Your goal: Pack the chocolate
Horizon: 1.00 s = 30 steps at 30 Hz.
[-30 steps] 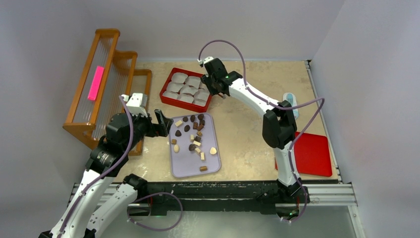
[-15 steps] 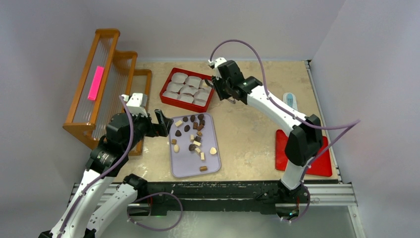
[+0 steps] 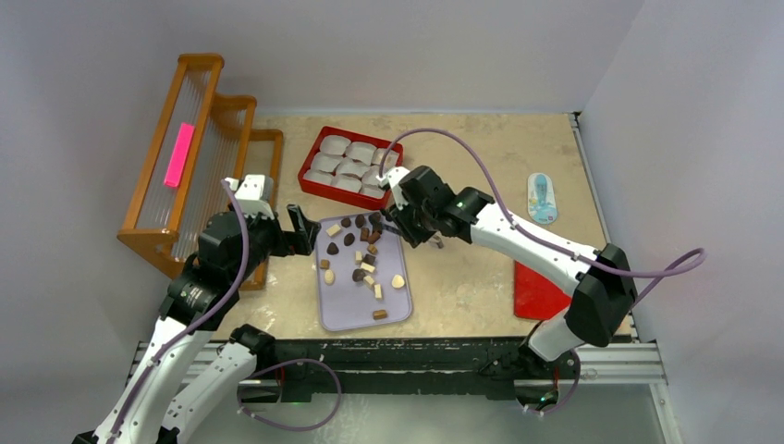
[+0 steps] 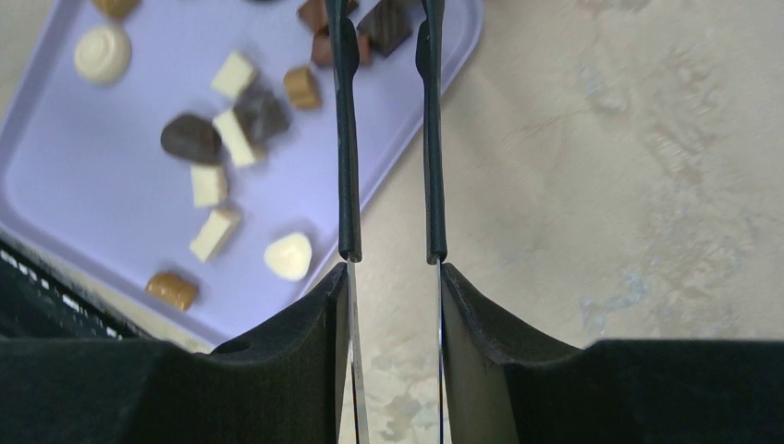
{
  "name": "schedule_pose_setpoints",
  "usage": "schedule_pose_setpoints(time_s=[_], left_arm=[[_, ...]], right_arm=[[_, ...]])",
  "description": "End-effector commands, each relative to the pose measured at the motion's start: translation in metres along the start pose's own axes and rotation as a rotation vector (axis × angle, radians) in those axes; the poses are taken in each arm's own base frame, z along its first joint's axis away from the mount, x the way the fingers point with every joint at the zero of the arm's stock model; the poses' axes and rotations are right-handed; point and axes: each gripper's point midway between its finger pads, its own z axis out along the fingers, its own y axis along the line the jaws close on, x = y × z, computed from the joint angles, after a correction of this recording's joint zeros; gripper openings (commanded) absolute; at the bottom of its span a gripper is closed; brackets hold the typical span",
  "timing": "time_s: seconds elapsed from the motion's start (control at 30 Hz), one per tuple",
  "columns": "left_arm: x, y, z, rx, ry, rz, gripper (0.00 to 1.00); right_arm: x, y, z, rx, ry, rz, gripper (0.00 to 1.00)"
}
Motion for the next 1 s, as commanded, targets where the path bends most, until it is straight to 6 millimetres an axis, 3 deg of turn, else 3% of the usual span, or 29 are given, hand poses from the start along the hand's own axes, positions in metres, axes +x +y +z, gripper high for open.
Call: schedule_pose_setpoints(time_s=[0.0,0.13,0.43,0.97], left_arm=[[-0.014,-0.003,-0.004,0.002,-0.046,-0.015,1.00],[-0.014,-0.003,-0.004,0.002,-0.047,-0.015,1.00],[-0.015,-0.002,-0.006,-0.003,-0.057,-0.017,1.00],[-0.016,0.000,-0.007,-0.009,-0.060,-0.019,1.00]], right_arm=[[0.031,0.014,-0.018,-0.050,0.084,-0.052,0.40],[0.055,0.026,-0.030,-0.074,0.153,-0.095,0.40],[0.086,0.046,-0.054,-0.125,0.213,-0.154,0.42],[0.109,0.056,-0.051,-0.145,0.293,-0.196,0.44]])
